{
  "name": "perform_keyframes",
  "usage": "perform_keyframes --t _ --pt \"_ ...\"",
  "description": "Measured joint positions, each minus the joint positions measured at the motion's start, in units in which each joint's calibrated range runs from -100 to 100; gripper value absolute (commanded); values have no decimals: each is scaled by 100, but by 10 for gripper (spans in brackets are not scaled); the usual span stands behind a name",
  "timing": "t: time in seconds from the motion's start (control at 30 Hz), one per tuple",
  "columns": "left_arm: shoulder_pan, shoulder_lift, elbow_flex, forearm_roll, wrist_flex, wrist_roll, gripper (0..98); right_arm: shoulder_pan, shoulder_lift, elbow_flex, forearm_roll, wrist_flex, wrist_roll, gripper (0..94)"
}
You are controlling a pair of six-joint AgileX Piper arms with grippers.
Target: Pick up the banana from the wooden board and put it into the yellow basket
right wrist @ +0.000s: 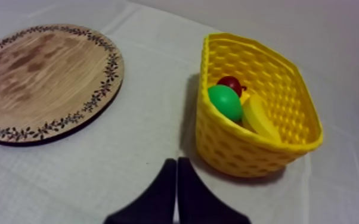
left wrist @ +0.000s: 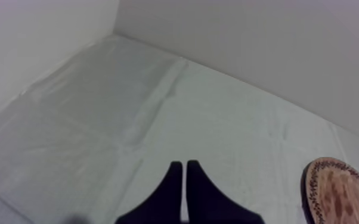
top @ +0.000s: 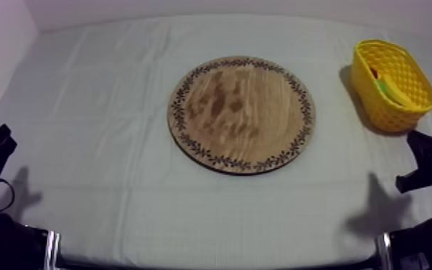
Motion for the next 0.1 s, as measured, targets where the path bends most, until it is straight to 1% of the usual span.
perform_keyframes --t 0.1 --pt "0 0 0 0 0 0 1 -4 0 0 0 -17 49 5"
